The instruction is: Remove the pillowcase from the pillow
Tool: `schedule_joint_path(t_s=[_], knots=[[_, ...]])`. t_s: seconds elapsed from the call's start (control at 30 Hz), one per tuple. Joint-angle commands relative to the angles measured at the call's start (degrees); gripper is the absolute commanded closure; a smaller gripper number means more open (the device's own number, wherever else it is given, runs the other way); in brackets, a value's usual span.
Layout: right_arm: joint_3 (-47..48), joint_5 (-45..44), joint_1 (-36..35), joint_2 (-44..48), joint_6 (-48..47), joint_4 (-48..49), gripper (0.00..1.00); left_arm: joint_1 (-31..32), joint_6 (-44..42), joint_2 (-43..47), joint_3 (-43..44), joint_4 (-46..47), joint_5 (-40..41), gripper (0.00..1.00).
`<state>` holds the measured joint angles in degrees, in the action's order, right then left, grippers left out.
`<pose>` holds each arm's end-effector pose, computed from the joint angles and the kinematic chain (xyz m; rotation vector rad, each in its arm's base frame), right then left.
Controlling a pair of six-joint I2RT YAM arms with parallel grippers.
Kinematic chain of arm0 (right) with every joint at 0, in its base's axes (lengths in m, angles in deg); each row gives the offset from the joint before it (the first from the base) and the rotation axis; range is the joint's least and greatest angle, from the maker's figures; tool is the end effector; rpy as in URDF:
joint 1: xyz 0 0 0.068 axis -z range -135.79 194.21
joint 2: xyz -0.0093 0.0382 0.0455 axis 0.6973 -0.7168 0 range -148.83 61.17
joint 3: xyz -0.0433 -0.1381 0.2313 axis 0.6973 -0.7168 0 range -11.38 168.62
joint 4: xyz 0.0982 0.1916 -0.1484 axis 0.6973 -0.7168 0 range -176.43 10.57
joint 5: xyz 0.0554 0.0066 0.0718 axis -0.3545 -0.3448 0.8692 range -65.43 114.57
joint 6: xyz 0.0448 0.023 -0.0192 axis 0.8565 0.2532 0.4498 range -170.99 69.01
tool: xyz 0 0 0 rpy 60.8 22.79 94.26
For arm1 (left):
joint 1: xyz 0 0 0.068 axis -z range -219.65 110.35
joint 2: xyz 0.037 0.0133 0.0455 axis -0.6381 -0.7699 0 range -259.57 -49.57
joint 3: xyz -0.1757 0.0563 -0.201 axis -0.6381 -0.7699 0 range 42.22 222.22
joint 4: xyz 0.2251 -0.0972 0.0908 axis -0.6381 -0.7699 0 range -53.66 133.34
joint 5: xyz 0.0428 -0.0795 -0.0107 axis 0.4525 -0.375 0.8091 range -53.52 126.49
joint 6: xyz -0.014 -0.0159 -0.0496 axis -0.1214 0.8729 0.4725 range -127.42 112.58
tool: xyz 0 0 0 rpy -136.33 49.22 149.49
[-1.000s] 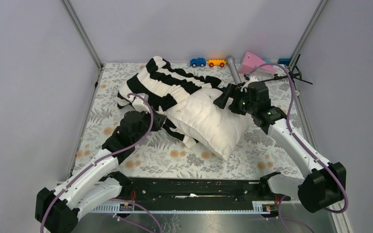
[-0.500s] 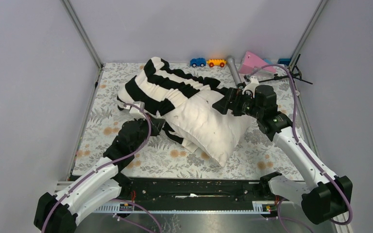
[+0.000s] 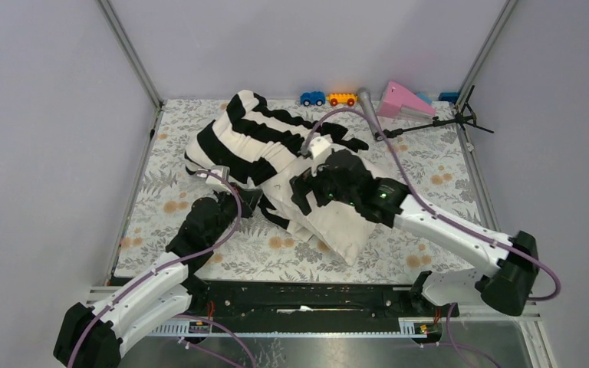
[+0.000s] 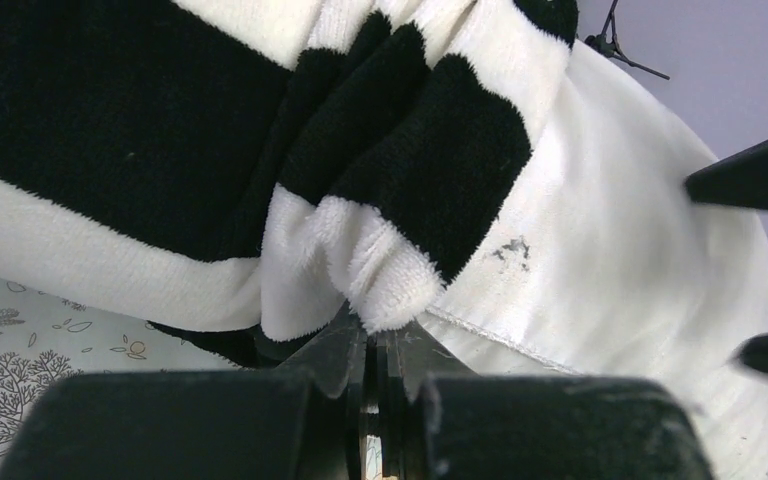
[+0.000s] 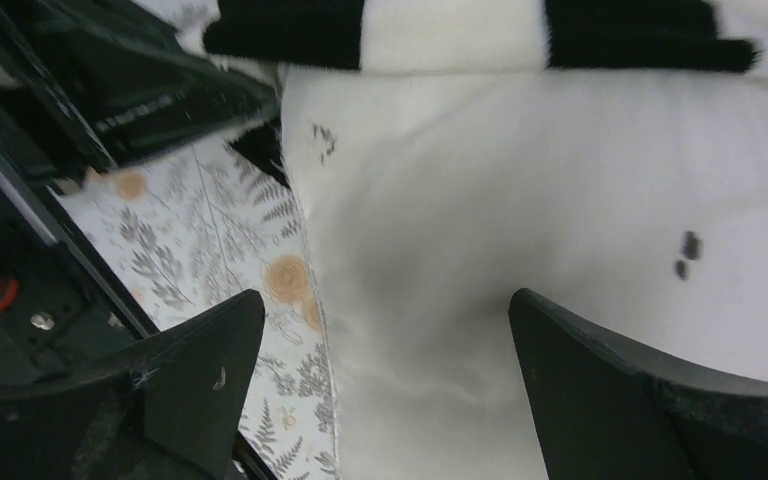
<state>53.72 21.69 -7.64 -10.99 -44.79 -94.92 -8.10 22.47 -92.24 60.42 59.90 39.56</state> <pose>0.1810 0.2276 0.3522 -0.7505 1.8702 0.6084 0.1563 -0.0937 0.2304 -0.0155 1.7666 -0.7449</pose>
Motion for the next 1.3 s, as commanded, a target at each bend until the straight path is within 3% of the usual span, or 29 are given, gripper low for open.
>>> schedule_joint_path(t_s=[0.0,0.2,0.3,0.33,0.37,0.4,0.43,0.47,0.5,0.7,0.93,1.27], knots=[[2.1,-4.8,-3.1,-5.3,-5.4,-2.9,0.0,-0.3,-1.7,1.0,-0.1,6.5,-0.9,1.0],[2.7,-11.4,-5.9,-13.1,-8.2,-5.6,0.0,-0.3,-1.9,0.2,-0.6,7.9,-1.2,1.0],[2.0,-22.5,-6.2,-16.2,-7.2,-5.8,0.01,-0.3,-2.1,-0.4,-0.5,8.1,-1.4,1.0],[2.0,-27.2,-6.2,-16.6,-6.6,-6.0,0.08,-0.3,-2.2,-0.6,-0.5,8.1,-0.9,1.0],[2.0,-30.9,-6.2,-16.5,-4.4,-6.3,0.24,-0.3,-2.2,-0.6,-0.5,7.9,-0.5,1.0],[1.6,-33.6,-6.0,-15.6,-3.3,-5.9,0.54,-0.3,-2.3,-0.7,-0.5,7.5,0.4,1.0],[0.8,-34.8,-5.6,-14.1,-2.3,-4.4,0.76,-0.3,-2.2,-0.7,-0.5,7.0,1.7,1.0],[-0.4,-34.9,-5.0,-11.8,-1.4,-2.7,0.92,-0.3,-2.2,-0.7,-0.3,6.1,3.5,1.0],[-1.9,-34.4,-4.0,-9.0,-0.6,-0.9,1.0,-0.3,-1.8,-0.6,0.0,4.8,5.9,1.0],[-11.5,-28.4,9.2,7.6,6.9,4.4,1.0,-0.3,3.1,2.4,0.7,-4.4,23.5,1.0],[-20.9,-25.6,26.0,19.4,17.8,4.4,1.0,-0.3,11.5,8.3,0.9,-15.2,41.4,1.0],[-21.4,-19.6,27.0,20.6,17.2,5.4,1.0,-0.2,13.4,14.4,0.5,-18.6,45.9,1.0]])
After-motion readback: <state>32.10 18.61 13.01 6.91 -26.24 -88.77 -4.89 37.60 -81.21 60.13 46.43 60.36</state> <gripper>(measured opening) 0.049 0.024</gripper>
